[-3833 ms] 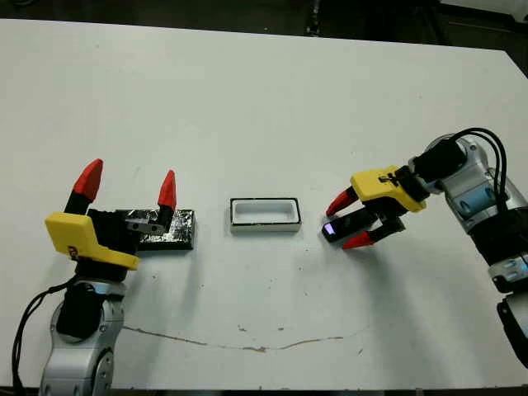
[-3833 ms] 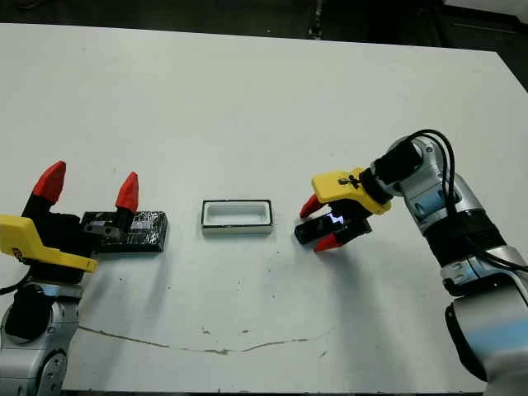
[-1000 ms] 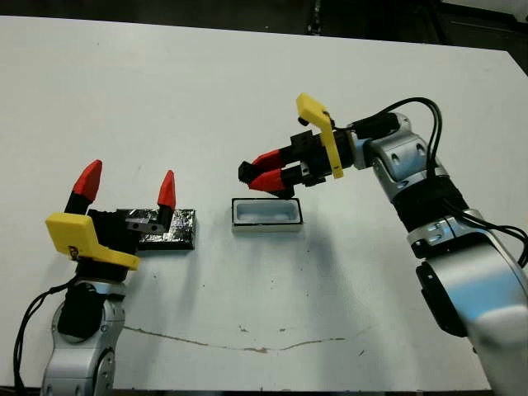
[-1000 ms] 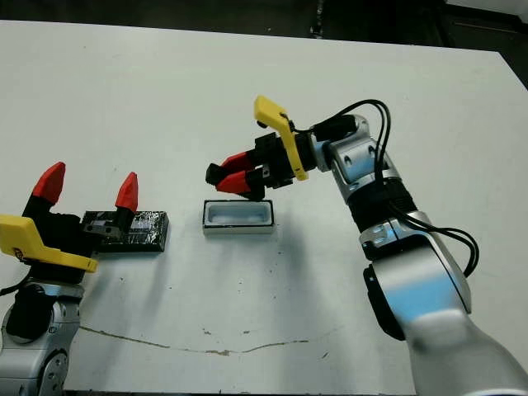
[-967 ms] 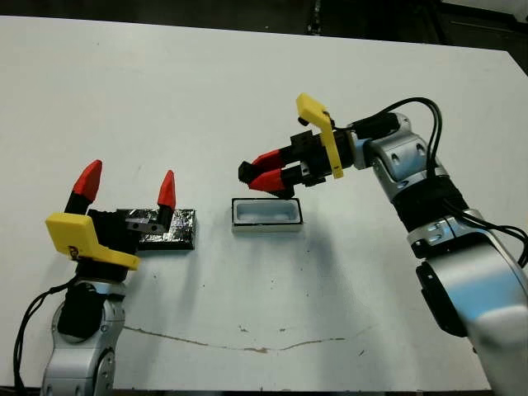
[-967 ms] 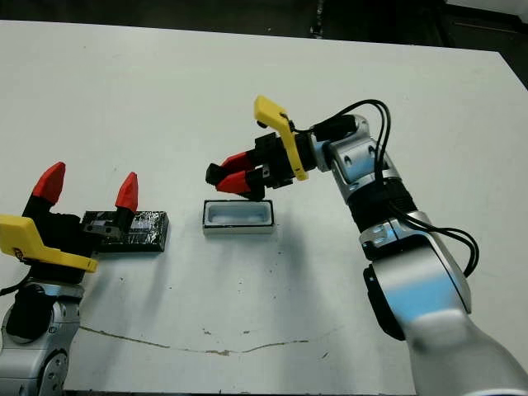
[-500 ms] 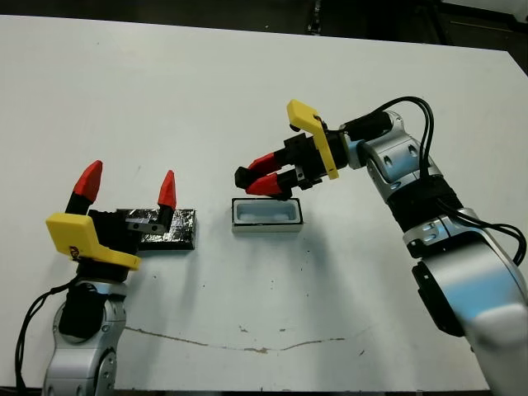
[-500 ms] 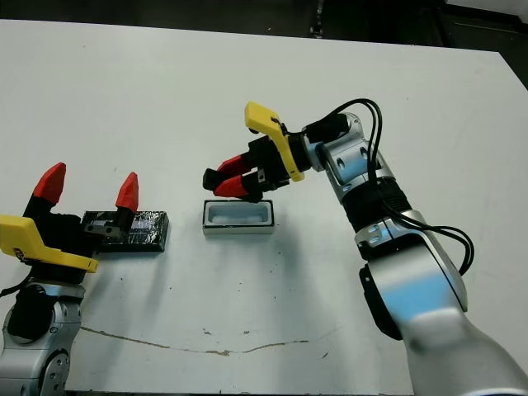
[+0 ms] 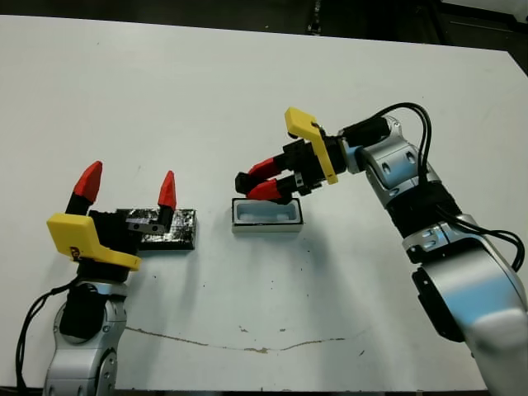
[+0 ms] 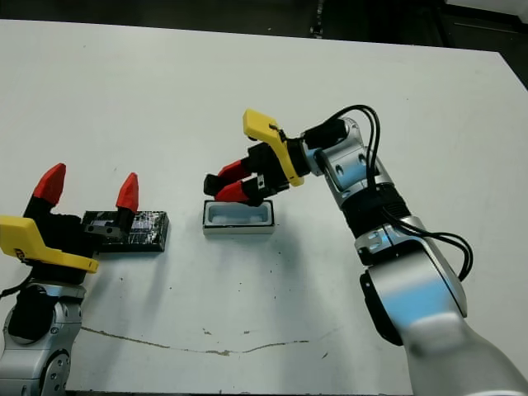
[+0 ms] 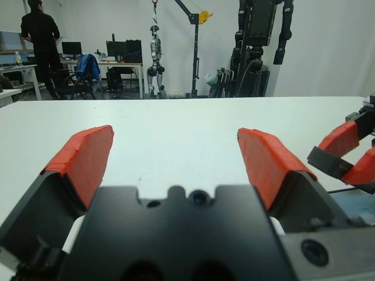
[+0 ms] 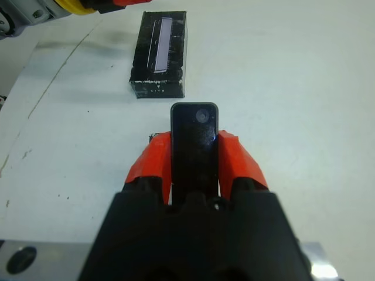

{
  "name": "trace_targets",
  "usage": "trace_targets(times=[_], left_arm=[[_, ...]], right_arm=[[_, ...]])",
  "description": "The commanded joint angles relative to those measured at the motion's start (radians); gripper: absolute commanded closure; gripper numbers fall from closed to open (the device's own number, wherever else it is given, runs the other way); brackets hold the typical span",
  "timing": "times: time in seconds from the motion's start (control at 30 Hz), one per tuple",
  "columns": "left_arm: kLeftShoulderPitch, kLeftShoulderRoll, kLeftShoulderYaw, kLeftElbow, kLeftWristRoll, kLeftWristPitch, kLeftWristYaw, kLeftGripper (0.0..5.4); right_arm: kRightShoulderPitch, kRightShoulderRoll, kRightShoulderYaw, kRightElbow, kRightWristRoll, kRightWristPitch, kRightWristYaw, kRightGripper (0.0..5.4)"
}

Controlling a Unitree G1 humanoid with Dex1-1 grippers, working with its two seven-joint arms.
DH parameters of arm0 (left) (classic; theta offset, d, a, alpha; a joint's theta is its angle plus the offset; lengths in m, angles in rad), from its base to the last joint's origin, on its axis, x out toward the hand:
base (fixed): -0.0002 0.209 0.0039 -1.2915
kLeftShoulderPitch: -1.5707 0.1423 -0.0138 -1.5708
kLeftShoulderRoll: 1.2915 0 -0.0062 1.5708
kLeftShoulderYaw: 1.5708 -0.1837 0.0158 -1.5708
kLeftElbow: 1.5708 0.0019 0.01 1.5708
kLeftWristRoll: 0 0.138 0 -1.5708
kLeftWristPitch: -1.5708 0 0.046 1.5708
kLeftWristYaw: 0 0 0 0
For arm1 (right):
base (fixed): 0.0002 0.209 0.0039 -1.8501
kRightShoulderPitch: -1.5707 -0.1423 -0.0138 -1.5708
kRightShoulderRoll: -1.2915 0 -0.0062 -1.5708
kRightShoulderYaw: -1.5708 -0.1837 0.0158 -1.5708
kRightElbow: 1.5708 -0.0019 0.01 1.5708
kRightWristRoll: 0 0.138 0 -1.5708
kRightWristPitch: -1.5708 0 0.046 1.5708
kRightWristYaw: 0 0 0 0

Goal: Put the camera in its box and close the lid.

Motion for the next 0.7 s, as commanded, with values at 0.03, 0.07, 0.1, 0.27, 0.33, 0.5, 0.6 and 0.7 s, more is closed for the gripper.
trace_targets(times=[0.03,0.07,0.1,0.27,0.33,0.5,0.6,0.7], left_arm=[[0.015,-0.001,0.001,-0.001,-0.005,0.003,0.001,0.0],[0.016,-0.002,0.001,-0.001,-0.005,0.004,0.001,0.0],[0.016,-0.001,0.001,-0.002,-0.005,0.005,0.001,0.0],[0.016,0.003,-0.001,0.001,0.004,-0.002,-0.001,0.0],[0.015,0.002,-0.001,0.002,0.011,-0.005,0.002,0.0],[0.015,0.0,0.0,0.002,0.011,-0.002,0.003,0.0],[0.014,-0.002,0.002,0.003,-0.001,0.003,0.0,0.0],[0.014,-0.004,0.003,0.008,-0.01,-0.003,-0.003,0.0]], right_arm=[[0.022,-0.008,0.008,-0.006,-0.011,0.011,-0.005,3.74],[0.024,-0.009,0.009,-0.008,-0.013,0.015,-0.006,3.74],[0.025,-0.01,0.011,-0.01,-0.015,0.018,-0.008,3.74],[0.034,-0.013,0.019,-0.014,-0.02,0.029,-0.006,3.74],[0.037,-0.015,0.021,-0.023,-0.022,0.042,-0.007,3.74],[0.049,-0.015,0.027,-0.038,-0.018,0.067,-0.003,3.74],[0.058,-0.015,0.028,-0.04,-0.019,0.059,-0.002,3.74],[0.062,-0.017,0.029,-0.044,-0.019,0.054,0.001,3.74]])
